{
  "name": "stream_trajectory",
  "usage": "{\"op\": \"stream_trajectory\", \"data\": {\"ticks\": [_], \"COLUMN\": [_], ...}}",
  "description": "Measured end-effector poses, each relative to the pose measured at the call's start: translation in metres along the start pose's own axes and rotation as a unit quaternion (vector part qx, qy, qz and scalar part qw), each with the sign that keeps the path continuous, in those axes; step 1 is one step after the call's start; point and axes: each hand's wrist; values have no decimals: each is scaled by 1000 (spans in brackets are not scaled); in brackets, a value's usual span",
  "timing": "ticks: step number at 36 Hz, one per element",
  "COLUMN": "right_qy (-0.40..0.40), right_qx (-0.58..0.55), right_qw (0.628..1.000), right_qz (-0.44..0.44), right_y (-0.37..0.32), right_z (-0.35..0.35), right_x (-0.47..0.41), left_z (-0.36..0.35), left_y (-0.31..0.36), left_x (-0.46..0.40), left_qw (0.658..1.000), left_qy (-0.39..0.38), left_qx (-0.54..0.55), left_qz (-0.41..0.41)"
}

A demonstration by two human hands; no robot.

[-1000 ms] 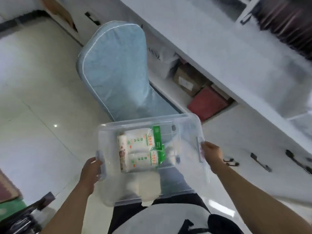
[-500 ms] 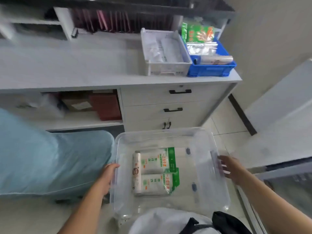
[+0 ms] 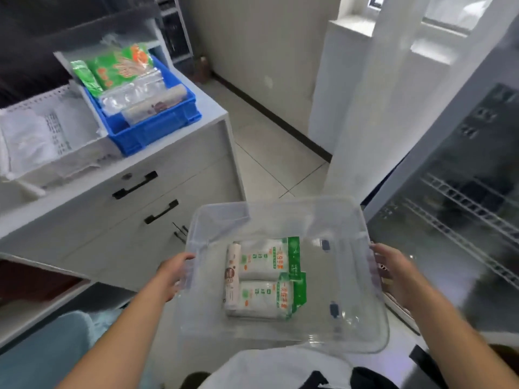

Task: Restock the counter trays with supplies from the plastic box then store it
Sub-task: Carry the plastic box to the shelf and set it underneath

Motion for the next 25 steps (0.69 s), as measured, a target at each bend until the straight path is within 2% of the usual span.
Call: {"op": "stream_trajectory", "data": {"ticks": [6,11,15,19,25], "right_qy": [11,38,69,104,168], "right_qx": [-52,-99,-123,-138,-199], "right_qw": [999,994,990,984,965], "right_qz": [2,-15,-19,-37,-36], "right_y": [-23,-49,-79,-113,-192], "right_z": [27,30,18,-7,-44], "right_x": [-11,-28,-51,-72,-100], "left_z": [-44,-76,-112,-150,-196], "left_y": [81,163,245,333,467], "left_x": [-4,-27,-55,-91,-117], "left_qw": [994,980,969,941,917], "left_qy": [-15,-43,-60,-105,-130], "left_qx": [-93,-181,-228,-310,-334], "left_qz": [-53,-65,-79,-91,-176]}}
Point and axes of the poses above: each hand's wrist, its own x-axis away from the middle knuckle, its own z-axis out of the back of the hand, y = z × x, and after that the axes turned 1 degree about -x, right-handed
